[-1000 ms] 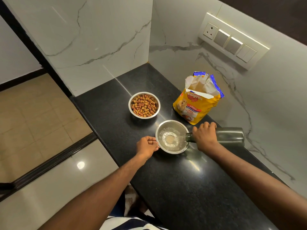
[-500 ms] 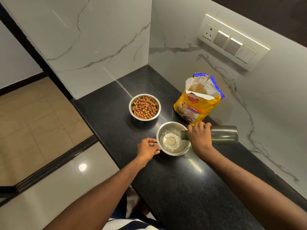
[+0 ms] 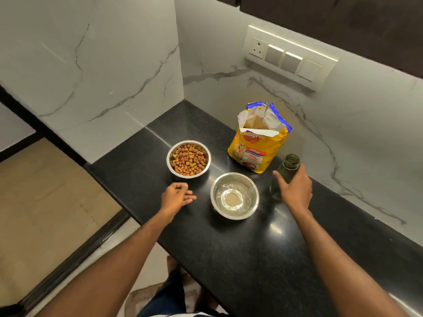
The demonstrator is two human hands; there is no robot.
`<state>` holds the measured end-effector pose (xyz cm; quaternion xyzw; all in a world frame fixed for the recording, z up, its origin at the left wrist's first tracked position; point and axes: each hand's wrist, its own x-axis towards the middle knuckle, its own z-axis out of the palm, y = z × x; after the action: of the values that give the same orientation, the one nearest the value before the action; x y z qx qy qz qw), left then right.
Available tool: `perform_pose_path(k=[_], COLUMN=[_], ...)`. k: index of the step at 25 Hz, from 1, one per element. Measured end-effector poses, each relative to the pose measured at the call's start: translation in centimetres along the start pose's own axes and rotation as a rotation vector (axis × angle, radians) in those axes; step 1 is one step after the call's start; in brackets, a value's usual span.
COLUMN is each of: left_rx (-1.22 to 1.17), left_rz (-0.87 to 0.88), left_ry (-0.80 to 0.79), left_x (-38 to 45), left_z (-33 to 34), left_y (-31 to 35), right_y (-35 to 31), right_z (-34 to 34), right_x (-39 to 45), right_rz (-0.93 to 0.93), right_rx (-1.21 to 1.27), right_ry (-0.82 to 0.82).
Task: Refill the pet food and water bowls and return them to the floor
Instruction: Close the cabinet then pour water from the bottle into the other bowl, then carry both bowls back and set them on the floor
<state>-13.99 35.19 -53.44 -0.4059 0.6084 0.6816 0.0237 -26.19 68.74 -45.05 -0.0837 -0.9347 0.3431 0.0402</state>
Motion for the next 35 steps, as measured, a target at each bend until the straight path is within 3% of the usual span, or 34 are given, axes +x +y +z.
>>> perform_pose_path(k=[5,10,14,19,22,28,35], left_rx=[0.059,0.103,0.121,0.102,-0.026,-0.137,-0.345], left_rz=[-0.021,0.015,0.036,0.037,-0.017,-0.027,-0.019], left_ry=[0.008,-0.012,-0.024,-0.024,-0.065,-0.019,0.174], left_x=[3.4,5.6,7.9,10.1,10.6,8.4,2.1], left_z=[-3.2,-3.6,-3.9,-4.2,-4.8,-10.2,-23.0], left_y=[1.3,2.1,2.3,3.0,3.4,2.5,-1.3], right_y=[1.0,1.1,1.5,2.3,2.0,2.1,1.3], right_z=[1.5,2.5,4.2,7.3,8.6,11.4,16.5], right_x=[0.2,-0.1,-4.7,-11.3,-12.4,-12.9,-13.6], right_rz=[0.176,0.252,0.404,0.423,0.400,0.506,0.362], right_rx=[0.144,0.158,0.164,0.132,0.232,0.507,0.409], right_ry=[0.133,0.119,0.197,-0.268,-0.299,-0.186,-0.400])
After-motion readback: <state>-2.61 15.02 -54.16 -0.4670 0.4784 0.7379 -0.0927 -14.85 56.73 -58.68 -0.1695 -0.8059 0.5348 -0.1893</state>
